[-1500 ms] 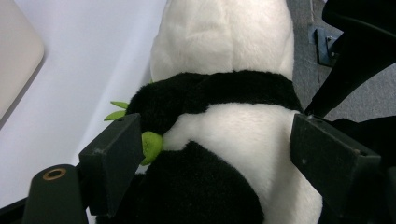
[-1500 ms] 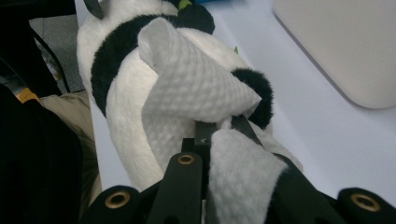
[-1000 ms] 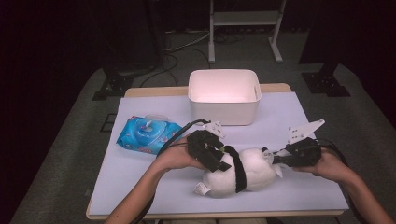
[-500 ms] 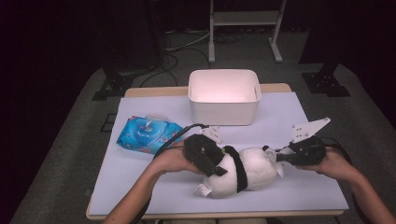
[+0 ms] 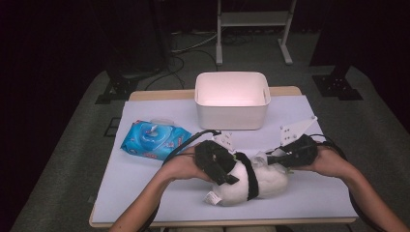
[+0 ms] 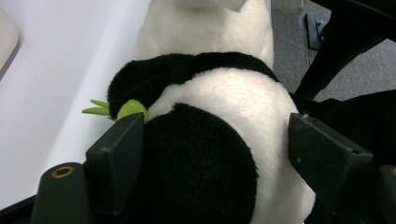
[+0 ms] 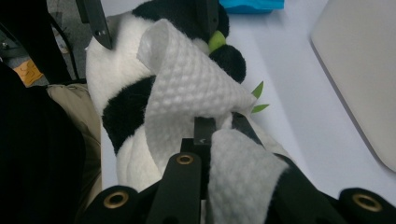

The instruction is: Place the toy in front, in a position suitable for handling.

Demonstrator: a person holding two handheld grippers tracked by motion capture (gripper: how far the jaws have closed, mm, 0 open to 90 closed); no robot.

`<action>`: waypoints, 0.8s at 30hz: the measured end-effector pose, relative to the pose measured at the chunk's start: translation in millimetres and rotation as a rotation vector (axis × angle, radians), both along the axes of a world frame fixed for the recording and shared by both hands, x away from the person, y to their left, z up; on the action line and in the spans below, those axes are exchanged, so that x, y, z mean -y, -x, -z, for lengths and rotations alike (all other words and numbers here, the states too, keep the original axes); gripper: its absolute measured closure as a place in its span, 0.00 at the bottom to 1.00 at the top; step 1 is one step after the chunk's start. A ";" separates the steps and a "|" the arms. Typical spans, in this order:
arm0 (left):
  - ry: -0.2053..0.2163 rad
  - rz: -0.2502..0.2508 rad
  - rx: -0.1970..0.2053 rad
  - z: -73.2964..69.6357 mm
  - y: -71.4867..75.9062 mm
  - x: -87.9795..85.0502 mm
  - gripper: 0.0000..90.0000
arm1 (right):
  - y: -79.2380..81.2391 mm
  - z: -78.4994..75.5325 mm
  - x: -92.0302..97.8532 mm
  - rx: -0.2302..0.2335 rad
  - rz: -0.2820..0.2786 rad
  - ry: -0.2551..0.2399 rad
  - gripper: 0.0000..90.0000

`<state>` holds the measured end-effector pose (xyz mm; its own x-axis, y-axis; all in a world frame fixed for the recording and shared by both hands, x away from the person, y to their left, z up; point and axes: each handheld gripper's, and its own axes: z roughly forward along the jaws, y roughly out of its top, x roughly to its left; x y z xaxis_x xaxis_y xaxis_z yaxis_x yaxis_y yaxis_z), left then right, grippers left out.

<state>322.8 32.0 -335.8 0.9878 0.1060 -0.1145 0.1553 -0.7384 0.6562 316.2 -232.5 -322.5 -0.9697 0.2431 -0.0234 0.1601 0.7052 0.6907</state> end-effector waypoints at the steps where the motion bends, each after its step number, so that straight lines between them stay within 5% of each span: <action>1: 0.006 -0.003 -0.002 0.0 -0.2 -0.6 0.22 | -0.9 0.4 0.7 -0.001 -0.002 0.001 0.92; 16: -0.007 -0.009 0.033 -8.8 0.7 -0.2 0.18 | -1.1 9.2 26.4 -0.024 0.058 -0.012 0.92; 24: -0.016 -0.058 0.056 -5.9 -7.3 -1.2 0.19 | 5.6 11.8 28.3 -0.035 0.067 0.010 0.92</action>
<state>330.1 33.3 -330.0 0.9847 0.1648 -0.0575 0.1619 -0.7395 0.6534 310.7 -260.8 -334.4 -0.9516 0.3071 0.0074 0.2309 0.6991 0.6767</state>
